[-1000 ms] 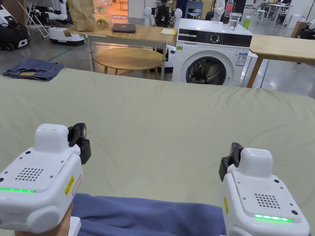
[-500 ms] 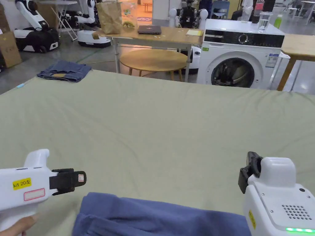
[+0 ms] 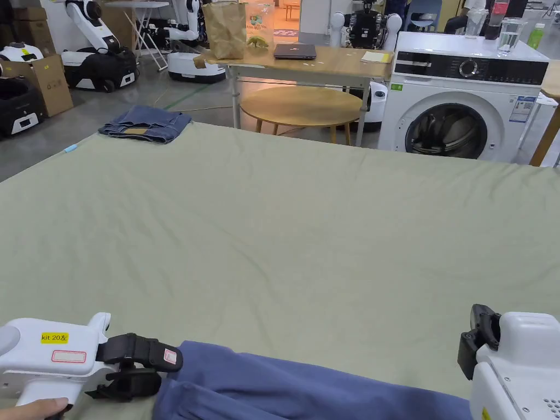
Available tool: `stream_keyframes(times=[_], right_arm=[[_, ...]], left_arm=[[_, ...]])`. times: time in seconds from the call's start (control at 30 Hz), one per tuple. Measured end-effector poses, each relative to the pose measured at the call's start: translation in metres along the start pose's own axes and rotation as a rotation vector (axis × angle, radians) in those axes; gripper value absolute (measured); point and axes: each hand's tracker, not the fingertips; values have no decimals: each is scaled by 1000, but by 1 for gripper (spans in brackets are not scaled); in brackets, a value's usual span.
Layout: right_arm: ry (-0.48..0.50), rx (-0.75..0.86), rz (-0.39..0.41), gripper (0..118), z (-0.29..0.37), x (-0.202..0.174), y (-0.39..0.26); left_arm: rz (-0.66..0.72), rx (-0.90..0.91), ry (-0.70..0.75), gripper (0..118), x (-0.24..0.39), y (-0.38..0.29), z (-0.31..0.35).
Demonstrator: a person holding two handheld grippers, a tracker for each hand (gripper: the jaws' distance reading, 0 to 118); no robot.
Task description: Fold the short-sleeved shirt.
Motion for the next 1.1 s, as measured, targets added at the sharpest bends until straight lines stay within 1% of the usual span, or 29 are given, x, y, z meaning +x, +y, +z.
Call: stream_keyframes(times=[0.03, 0.07, 0.2, 0.3, 0.33, 0.37, 0.4, 0.43, 0.47, 0.5, 0.53, 0.6, 0.7, 0.83, 1.0, 1.1], right_arm=[[-3, -5, -2, 0, 0, 0, -1], [-7, -8, -3, 0, 0, 2, -2], [-8, -20, -14, 0, -2, 4, -4], [-10, -29, -24, 0, -4, 4, -5], [-8, -32, -27, 0, -2, 2, -4], [-6, -35, -30, 0, -2, 0, -4], [-5, -37, -31, 0, -2, -1, -4], [-4, -39, -32, 0, -2, -2, -5], [-3, -42, -32, 0, 0, -4, -3], [-1, -43, -32, 0, 1, -6, -3], [0, -45, -31, 0, 2, -6, -3], [0, -49, -29, 0, 4, -7, -2], [-3, -51, -29, 0, 6, -6, 0], [-12, -50, -36, 0, 3, 6, -1], [-19, -50, -52, 0, 4, 9, 2], [-13, -52, -56, 0, 3, 10, 2]], left_arm=[[17, 8, -57, 74, -2, 0, -3], [34, 1, -70, 74, -4, -1, -9], [2, -64, -152, 74, -3, -4, -30], [-17, -82, -165, 74, 3, -6, -44], [-29, -98, -167, 70, 6, -6, -48], [-39, -108, -159, 61, 9, -6, -52], [-46, -113, -136, 38, 9, -4, -52], [-51, -113, -83, 17, 9, -4, -54], [-61, -110, -18, 8, 8, -5, -57], [-62, -101, 27, 7, 7, -6, -58], [-40, -97, -39, 6, 3, -7, -56], [-35, -77, -43, 5, 6, -7, -51], [-83, -69, -1, 5, 19, -8, -43], [-131, -35, -9, 4, 44, -3, -22], [-202, 10, 62, 4, 73, 10, 11], [-196, 49, 126, 4, 79, 18, 40]])
